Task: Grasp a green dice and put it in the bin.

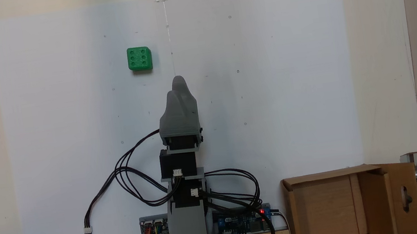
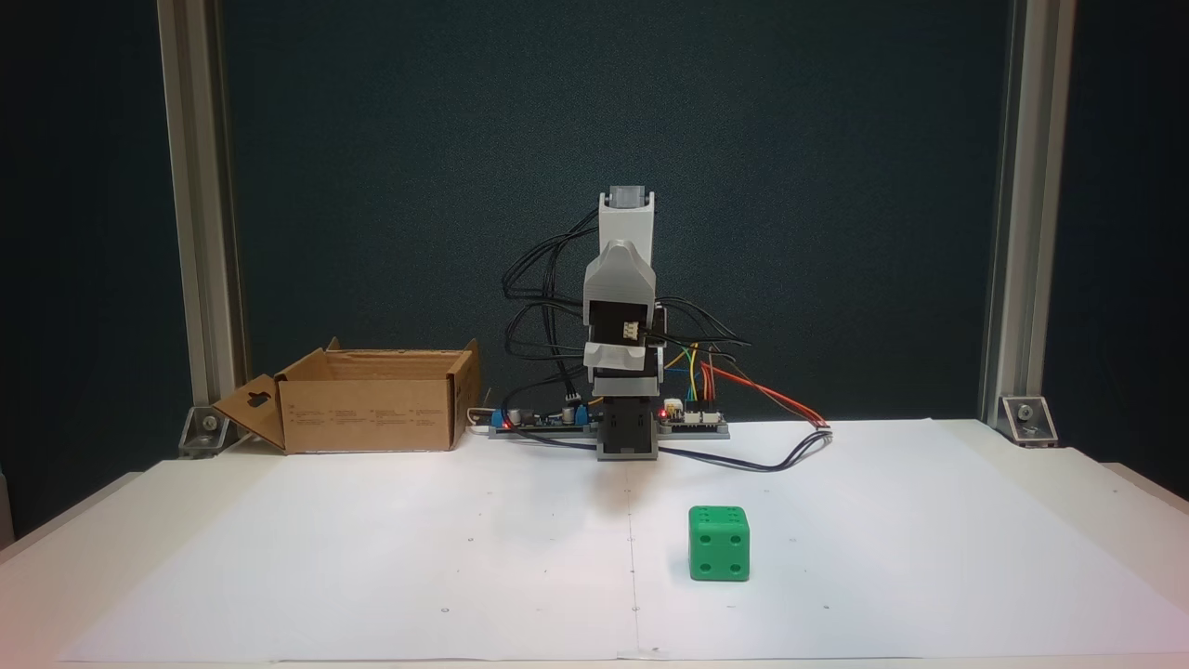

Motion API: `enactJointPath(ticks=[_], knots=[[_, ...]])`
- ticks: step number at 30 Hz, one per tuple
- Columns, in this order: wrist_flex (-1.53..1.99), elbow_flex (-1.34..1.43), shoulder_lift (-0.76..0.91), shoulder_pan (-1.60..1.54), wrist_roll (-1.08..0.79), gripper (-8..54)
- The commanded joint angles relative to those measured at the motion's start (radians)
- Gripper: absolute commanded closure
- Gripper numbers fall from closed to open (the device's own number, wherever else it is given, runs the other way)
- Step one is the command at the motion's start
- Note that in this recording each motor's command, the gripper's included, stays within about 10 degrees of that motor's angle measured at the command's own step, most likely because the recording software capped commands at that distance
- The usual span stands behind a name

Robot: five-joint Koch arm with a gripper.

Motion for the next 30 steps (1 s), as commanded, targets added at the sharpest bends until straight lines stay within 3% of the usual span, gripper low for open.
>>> enactJointPath(ticks=[1,20,30], knots=[[0.075,0.049,0.106,0.003,0.028,2.0],[0.080,0.035,0.106,0.003,0.028,2.5],[0.449,-0.173,0.104,0.003,0.028,2.5]])
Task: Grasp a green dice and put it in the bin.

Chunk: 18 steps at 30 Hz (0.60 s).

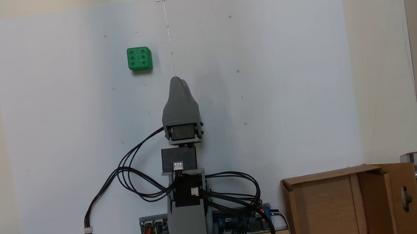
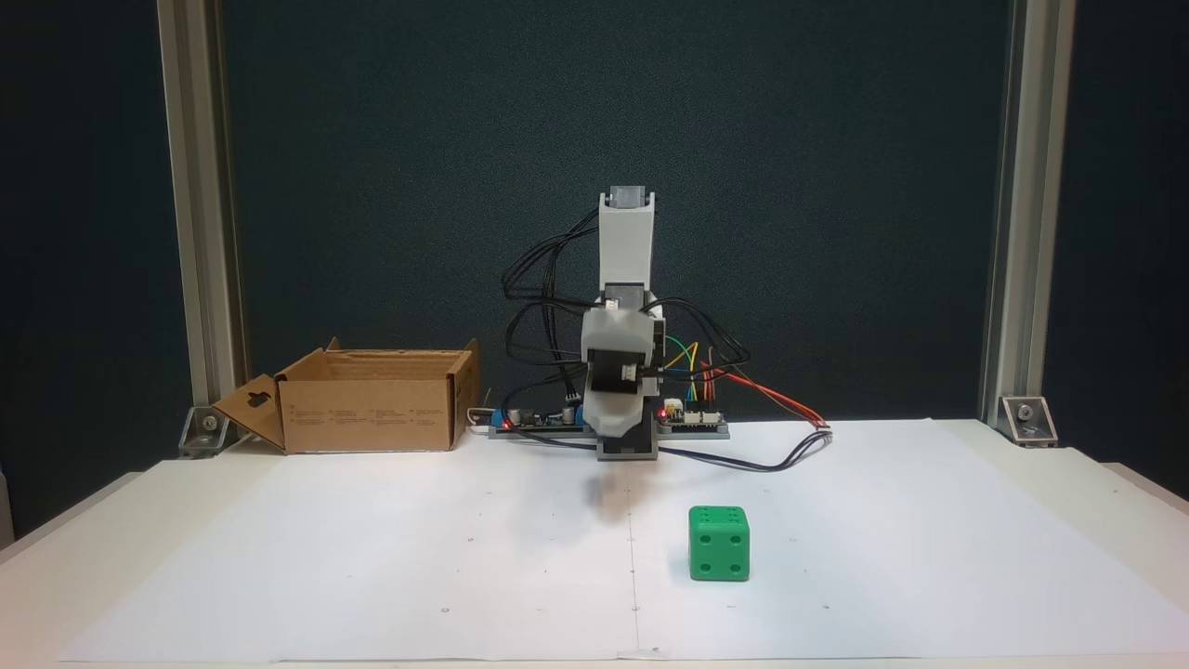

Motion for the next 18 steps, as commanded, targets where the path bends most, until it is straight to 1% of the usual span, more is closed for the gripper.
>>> enactJointPath(ticks=[1,12,18], knots=[[0.107,-0.106,0.104,-0.002,0.028,2.5],[0.840,-0.486,0.107,-0.002,0.049,2.5],[1.236,-0.663,0.106,-0.009,0.110,2.5]])
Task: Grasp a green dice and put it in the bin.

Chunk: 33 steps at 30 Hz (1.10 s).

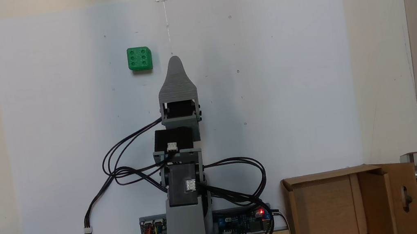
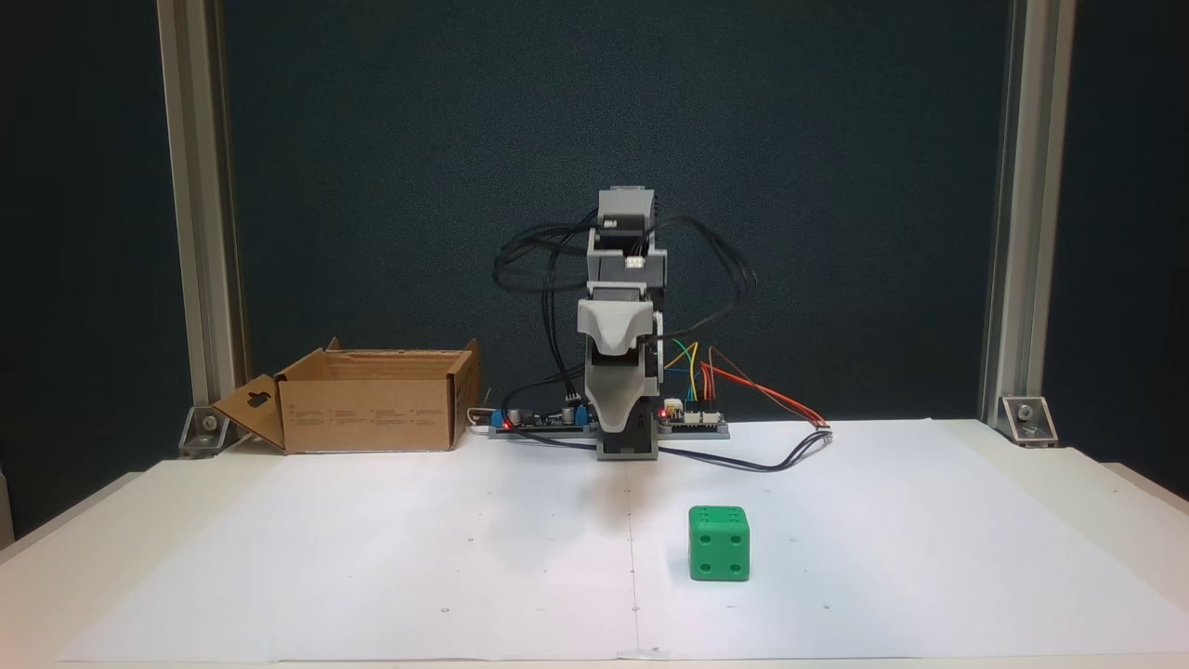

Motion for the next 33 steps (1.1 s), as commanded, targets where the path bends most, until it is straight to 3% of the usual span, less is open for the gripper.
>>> enactJointPath(ticks=[1,12,23,33], knots=[[0.159,-0.092,0.106,-0.006,0.069,2.5],[0.448,-0.249,0.089,-0.038,0.092,2.5],[0.669,-0.468,-0.041,-0.115,0.109,2.0],[0.770,-0.724,-0.281,-0.120,0.189,2.0]])
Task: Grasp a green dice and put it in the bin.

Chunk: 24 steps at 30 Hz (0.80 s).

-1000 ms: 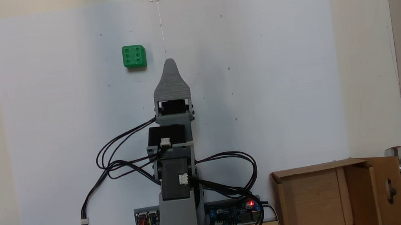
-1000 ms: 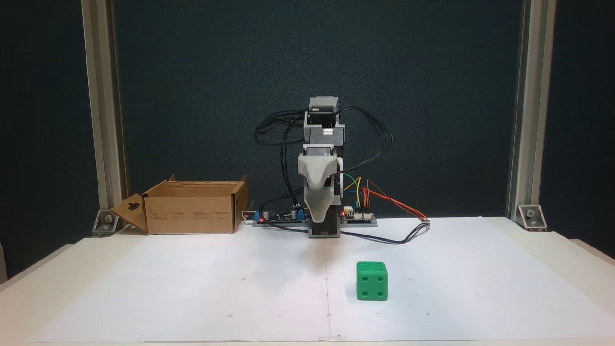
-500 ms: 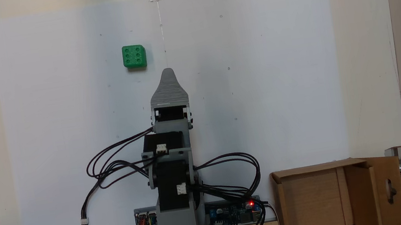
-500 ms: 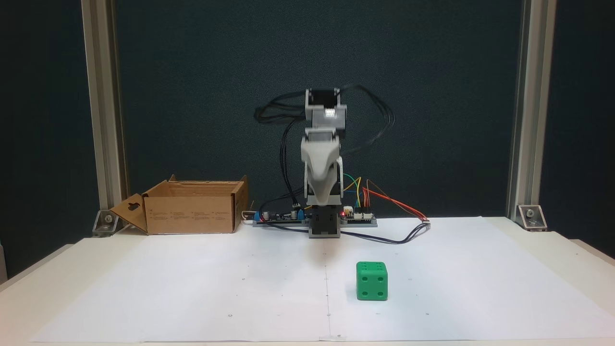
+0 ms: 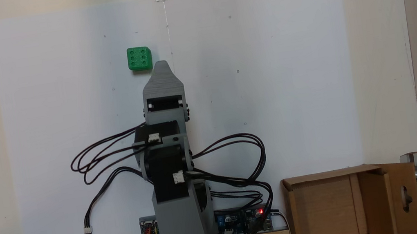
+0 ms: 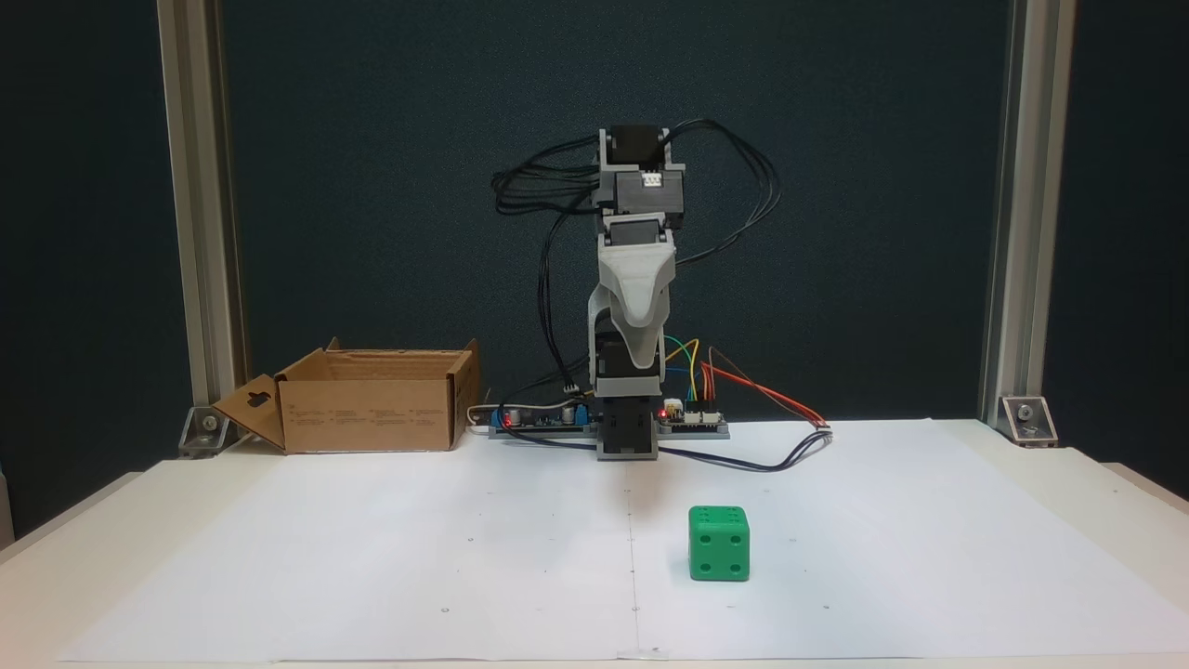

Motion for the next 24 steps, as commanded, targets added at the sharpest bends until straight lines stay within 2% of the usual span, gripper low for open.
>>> enactJointPath(ticks=[1,14,24], knots=[[0.006,-0.114,-0.038,-0.005,0.057,2.0],[0.017,-0.233,-0.288,-0.074,0.106,1.9],[0.009,-0.245,-0.322,-0.164,0.176,1.9]])
